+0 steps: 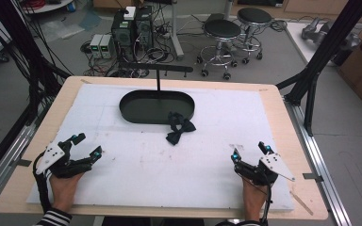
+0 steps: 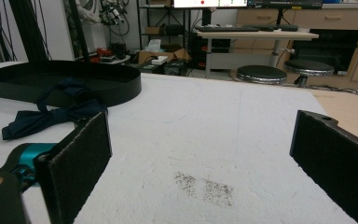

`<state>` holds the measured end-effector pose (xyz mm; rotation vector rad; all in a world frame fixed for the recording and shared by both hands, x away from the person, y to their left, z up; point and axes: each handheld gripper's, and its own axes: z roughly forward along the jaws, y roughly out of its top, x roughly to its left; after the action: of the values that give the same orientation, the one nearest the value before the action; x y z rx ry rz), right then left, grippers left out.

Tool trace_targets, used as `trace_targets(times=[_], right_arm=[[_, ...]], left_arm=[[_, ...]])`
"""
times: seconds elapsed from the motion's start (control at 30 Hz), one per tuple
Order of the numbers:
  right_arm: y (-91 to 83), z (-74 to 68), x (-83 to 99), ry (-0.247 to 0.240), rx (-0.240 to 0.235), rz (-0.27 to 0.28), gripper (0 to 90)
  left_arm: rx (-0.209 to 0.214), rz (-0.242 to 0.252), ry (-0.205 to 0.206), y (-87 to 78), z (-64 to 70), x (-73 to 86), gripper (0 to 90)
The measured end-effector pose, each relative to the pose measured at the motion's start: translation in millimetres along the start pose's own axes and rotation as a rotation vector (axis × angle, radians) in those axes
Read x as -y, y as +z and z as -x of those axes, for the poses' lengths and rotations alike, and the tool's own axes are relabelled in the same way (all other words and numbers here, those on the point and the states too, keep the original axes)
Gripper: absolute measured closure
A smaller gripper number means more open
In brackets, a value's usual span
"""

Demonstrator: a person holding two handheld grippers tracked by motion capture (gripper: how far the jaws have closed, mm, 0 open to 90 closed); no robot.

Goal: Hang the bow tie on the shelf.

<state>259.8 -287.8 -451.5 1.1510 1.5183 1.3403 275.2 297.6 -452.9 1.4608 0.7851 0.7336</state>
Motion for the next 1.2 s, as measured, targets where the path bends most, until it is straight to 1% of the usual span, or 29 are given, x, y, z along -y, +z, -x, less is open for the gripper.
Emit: trace_targets(times=[0.17, 0.2, 0.3, 0.73, 0.8, 0.93, 0.97, 1.03, 1.13, 1.17, 1.2], right_arm=[[-1.1, 0.1, 0.3, 0.013, -0.007, 0.004, 4.3], [-1.2, 1.0, 0.4, 0.002, -0.007, 0.013, 4.3], [-1.2, 1.0, 0.4, 0.002, -0.008, 0.013, 4.3], [0.0, 0.8, -0.3, 0.014, -0.013, -0.006, 4.2], [0.1, 1.2, -0.4, 0.016, -0.018, -0.008, 4.2], [1.8, 1.6, -1.1, 0.019, -0.016, -0.022, 4.1], [3.2, 1.6, -1.8, 0.019, -0.021, -0.041, 3.3], [4.2, 2.2, -2.0, 0.016, -0.024, -0.045, 3.3], [5.1, 2.9, -2.7, 0.027, -0.026, -0.061, 3.4], [5.8, 3.3, -3.0, 0.032, -0.030, -0.067, 3.4], [8.1, 5.0, -4.1, 0.037, -0.047, -0.089, 3.4]], left_arm=[[0.000, -0.002, 0.003, 0.2, 0.2, -0.1, 16.9], [-0.001, -0.005, 0.005, 0.4, 0.5, -0.2, 17.0], [-0.006, -0.011, 0.004, 1.0, 0.4, -0.5, 17.1], [-0.008, -0.018, 0.000, 1.9, 0.4, -0.7, 17.8], [-0.007, -0.021, 0.006, 2.1, 0.4, -0.8, 17.8], [-0.006, -0.021, 0.011, 2.2, 0.9, -0.8, 17.8], [-0.005, -0.021, 0.011, 2.2, 1.0, -0.8, 17.8], [-0.005, -0.020, 0.013, 2.1, 1.4, -0.8, 17.8], [-0.003, -0.019, 0.018, 2.0, 1.8, -0.7, 17.7], [-0.003, -0.019, 0.020, 1.9, 1.8, -0.7, 17.7], [-0.003, -0.020, 0.021, 1.9, 1.8, -0.7, 17.8]])
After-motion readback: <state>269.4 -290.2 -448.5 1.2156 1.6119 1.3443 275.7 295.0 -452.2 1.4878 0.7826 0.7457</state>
